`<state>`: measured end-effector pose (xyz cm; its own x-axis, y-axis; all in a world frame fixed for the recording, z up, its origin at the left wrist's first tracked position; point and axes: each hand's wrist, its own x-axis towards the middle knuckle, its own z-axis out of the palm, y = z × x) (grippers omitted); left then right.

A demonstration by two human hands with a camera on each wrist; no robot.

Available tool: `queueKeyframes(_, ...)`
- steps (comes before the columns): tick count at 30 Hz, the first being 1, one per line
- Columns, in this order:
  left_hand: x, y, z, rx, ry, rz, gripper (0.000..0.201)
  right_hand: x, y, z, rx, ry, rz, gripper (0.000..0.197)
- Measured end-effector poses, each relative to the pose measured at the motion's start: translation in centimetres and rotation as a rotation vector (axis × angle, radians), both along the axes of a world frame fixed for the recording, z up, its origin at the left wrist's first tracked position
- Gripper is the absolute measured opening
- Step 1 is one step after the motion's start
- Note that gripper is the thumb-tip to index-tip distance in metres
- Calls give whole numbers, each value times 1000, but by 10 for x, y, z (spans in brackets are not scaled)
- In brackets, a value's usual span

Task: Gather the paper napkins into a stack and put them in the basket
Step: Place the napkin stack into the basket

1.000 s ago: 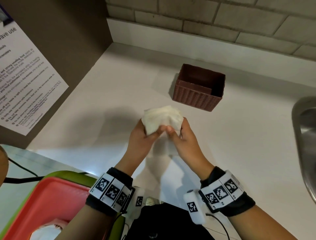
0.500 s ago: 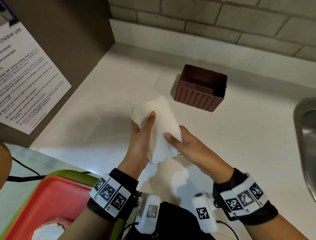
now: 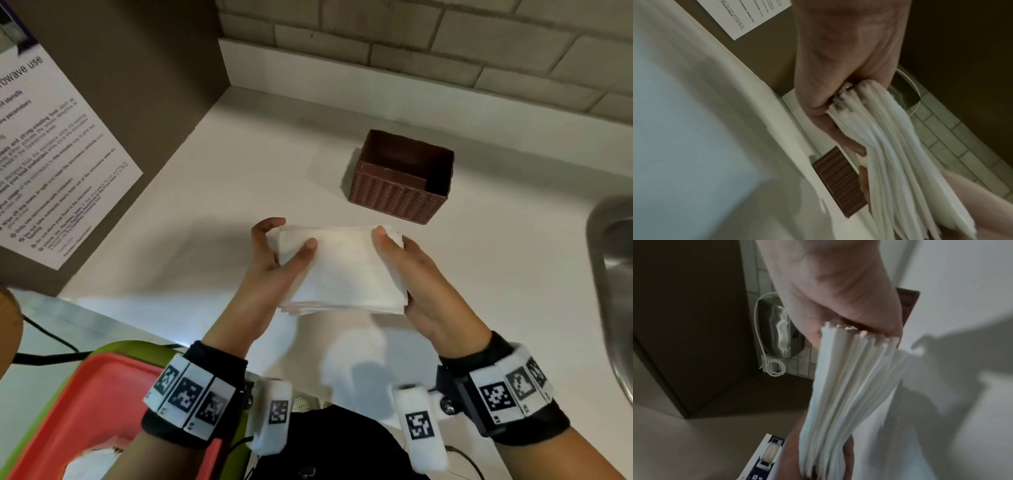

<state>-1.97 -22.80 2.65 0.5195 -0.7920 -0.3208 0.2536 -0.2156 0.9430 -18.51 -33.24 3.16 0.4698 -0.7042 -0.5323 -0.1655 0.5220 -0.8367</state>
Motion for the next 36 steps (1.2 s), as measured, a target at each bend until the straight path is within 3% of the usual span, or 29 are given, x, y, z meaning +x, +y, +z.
queueKeyframes(2,-5,1,-5,-36,-5,25,49,4,4,-9,1,24,-15,91)
queueKeyframes(5,-13,1,-8,-48,-35,35,46,10,12,-12,-198,103,-32,71)
queueKeyframes(7,-16,1,-8,-37,-113,41,40,9,17,-11,-243,110,-19,68)
queueKeyframes(10,-15,2,-10,-55,-249,47,30,4,16,-5,-182,81,48,55)
queueKeyframes(12,-14,2,-10,-46,-277,41,18,-1,14,0,-102,40,98,38)
queueKeyframes(14,-15,0,-10,-17,-299,43,13,-5,12,4,-41,4,127,34)
queueKeyframes(19,-13,-6,-14,56,-267,2,19,-15,6,5,-97,132,165,37)
queueKeyframes(24,-16,-12,-12,122,39,-241,55,-26,-8,6,-316,459,240,41)
queueKeyframes(27,-10,-34,6,82,-104,-289,53,-31,-23,20,-364,396,237,40)
queueKeyframes(32,13,-116,52,-72,-523,-316,24,-31,-79,66,-711,301,146,31)
queueKeyframes(34,18,-156,67,-186,-660,-340,15,-25,-108,79,-803,327,125,25)
queueKeyframes(36,22,-196,70,-189,-695,-386,18,-15,-138,81,-847,411,123,23)
